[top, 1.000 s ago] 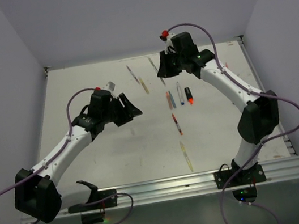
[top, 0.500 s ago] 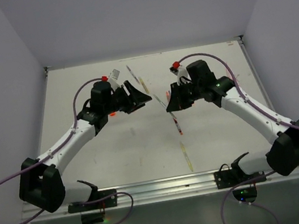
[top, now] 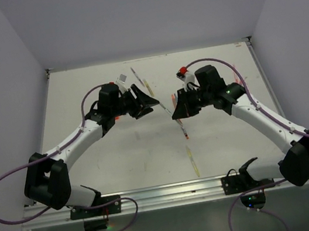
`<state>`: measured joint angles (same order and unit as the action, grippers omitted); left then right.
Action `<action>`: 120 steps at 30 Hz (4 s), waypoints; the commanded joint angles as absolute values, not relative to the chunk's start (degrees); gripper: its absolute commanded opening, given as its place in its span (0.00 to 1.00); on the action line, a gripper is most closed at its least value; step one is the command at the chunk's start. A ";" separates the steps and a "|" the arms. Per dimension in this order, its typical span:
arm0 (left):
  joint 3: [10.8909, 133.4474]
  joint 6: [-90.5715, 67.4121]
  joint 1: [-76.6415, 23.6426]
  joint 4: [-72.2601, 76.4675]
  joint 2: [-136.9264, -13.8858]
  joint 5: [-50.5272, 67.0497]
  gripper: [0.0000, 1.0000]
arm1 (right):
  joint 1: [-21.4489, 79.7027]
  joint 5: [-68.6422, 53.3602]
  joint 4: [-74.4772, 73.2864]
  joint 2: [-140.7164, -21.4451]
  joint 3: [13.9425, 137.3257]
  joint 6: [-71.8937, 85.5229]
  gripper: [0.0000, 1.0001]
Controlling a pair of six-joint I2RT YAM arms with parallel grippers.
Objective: Open the pen caps
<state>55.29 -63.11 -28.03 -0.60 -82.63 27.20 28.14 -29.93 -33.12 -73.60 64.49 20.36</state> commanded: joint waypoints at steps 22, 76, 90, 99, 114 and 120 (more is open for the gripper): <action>58.80 -65.48 -29.27 1.58 -85.60 28.30 0.48 | 30.06 -33.31 -29.53 -77.26 66.97 21.62 0.00; 70.83 -62.59 -28.57 -15.62 -90.08 23.47 0.00 | 37.44 -26.04 -34.61 -87.10 71.45 22.15 0.00; 83.23 -61.27 -24.17 -26.73 -94.40 16.44 0.00 | 43.42 -7.26 -42.54 -77.61 62.67 19.07 0.00; 72.02 -47.38 -24.26 -33.65 -86.94 12.06 0.00 | 41.05 -9.58 -43.15 -75.32 58.63 23.73 0.00; 46.68 -46.75 -35.50 -36.84 -72.69 10.97 0.00 | 34.10 -14.24 -38.68 -69.79 43.07 31.64 0.00; 42.02 -47.99 -38.23 -36.12 -70.40 11.07 0.00 | 34.19 -15.12 -35.51 -69.87 38.41 34.71 0.00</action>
<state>43.18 -47.05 -38.06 -37.41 -72.49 10.72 34.37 -13.28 -38.37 -71.13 40.36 31.64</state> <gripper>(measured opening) 0.057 0.111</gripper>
